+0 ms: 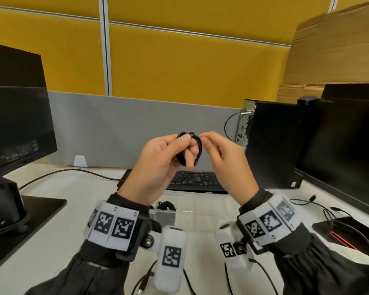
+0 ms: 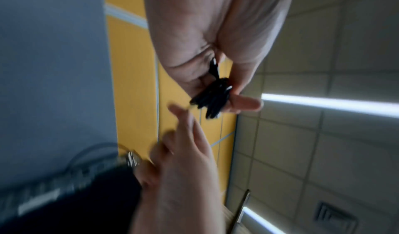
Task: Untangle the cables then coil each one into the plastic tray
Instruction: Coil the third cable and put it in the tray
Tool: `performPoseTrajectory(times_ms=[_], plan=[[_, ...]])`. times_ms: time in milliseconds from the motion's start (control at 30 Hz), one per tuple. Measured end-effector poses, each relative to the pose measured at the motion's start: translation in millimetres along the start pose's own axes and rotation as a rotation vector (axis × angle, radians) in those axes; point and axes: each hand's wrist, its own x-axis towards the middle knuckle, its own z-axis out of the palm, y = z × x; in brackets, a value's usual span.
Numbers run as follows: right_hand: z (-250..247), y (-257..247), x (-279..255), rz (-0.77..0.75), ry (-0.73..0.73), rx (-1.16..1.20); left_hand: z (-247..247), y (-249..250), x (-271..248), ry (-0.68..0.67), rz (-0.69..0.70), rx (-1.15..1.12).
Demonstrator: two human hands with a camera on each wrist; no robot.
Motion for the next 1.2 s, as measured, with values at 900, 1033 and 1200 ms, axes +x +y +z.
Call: performPoseTrajectory(times_ms=[900, 1033, 1200], plan=[[-16.8, 15.6, -9.9, 0.111, -0.425, -0.138, 0.1, -11.6, -1.0, -0.049, 0.09, 0.185], [-18.2, 5.8, -24.3, 0.076, -0.654, -0.171, -2.4, -12.9, 2.3, 0.192, 0.198, 0.107], [-30.7, -18.9, -30.7, -0.1, -0.734, -0.441, -8.3, -21.6, 5.8, 0.3, 0.25, 0.431]])
